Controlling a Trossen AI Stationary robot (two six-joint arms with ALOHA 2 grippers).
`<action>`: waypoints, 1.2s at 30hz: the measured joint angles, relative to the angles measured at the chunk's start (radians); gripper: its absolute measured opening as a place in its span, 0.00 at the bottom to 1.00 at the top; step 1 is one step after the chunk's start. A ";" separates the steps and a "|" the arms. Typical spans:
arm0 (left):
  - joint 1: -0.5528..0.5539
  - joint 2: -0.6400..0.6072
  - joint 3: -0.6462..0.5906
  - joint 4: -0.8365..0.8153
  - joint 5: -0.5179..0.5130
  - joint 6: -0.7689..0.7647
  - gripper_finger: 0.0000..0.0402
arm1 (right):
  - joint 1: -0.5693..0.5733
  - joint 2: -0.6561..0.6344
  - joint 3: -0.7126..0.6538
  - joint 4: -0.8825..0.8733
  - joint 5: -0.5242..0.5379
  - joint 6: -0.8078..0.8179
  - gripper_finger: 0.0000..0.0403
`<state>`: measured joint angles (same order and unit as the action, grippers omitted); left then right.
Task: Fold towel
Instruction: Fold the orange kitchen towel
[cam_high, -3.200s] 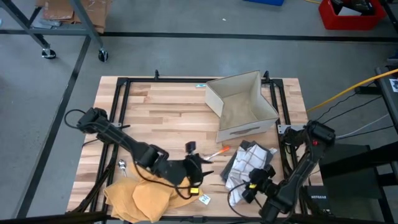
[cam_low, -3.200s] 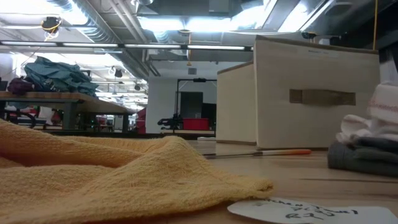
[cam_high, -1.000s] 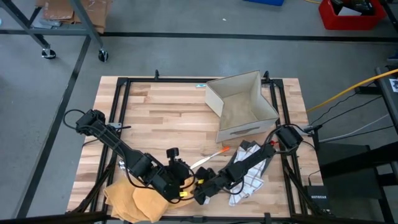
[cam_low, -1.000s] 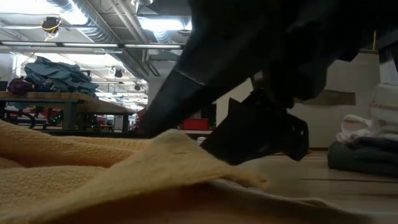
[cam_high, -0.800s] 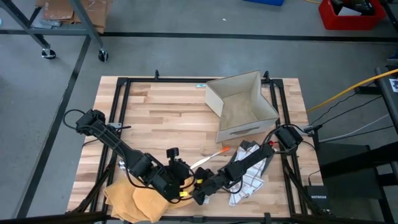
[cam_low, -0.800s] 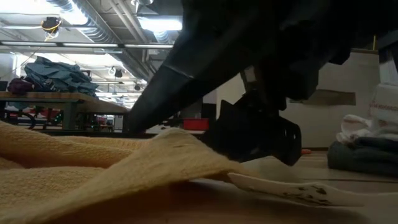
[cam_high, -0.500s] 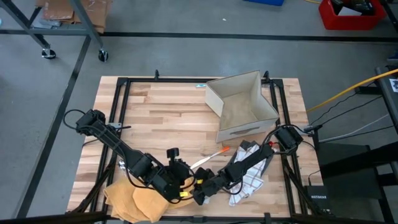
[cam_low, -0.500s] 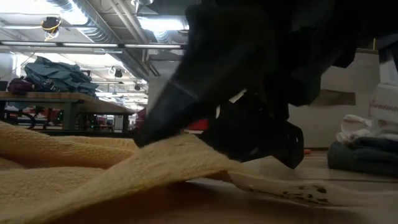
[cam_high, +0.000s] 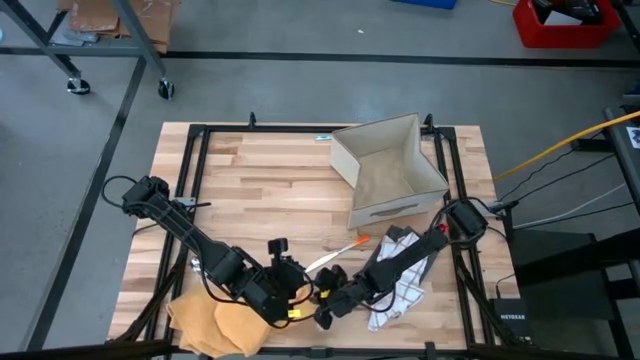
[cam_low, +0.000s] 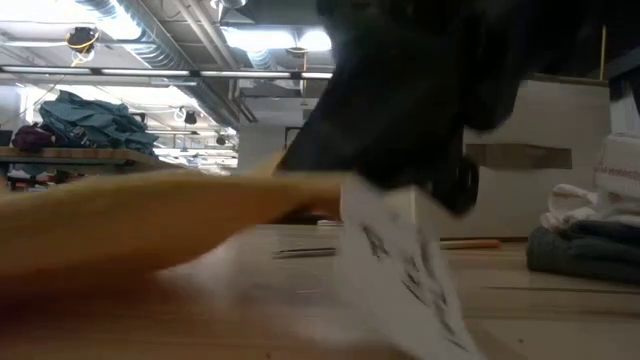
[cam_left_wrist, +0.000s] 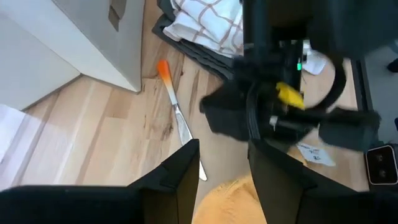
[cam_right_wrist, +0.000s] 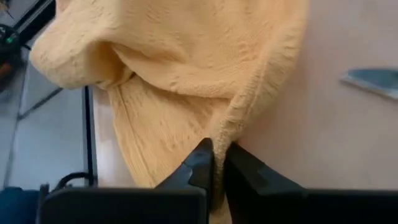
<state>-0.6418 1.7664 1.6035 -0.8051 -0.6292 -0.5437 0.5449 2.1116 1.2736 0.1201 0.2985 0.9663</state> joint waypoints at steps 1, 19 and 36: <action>0.000 0.000 0.000 0.000 0.000 0.002 0.33 | 0.001 -0.019 0.000 -0.028 0.005 -0.014 0.07; 0.141 0.000 -0.041 -0.029 0.004 0.068 0.33 | 0.019 -0.344 0.002 -0.483 0.074 -0.174 0.02; 0.179 0.000 -0.259 0.110 0.217 0.020 0.33 | 0.018 -0.369 0.003 -0.542 0.045 -0.220 0.04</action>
<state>-0.4629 1.7660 1.3443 -0.6954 -0.4125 -0.5236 0.5632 1.7424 1.2762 -0.4218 0.3435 0.7465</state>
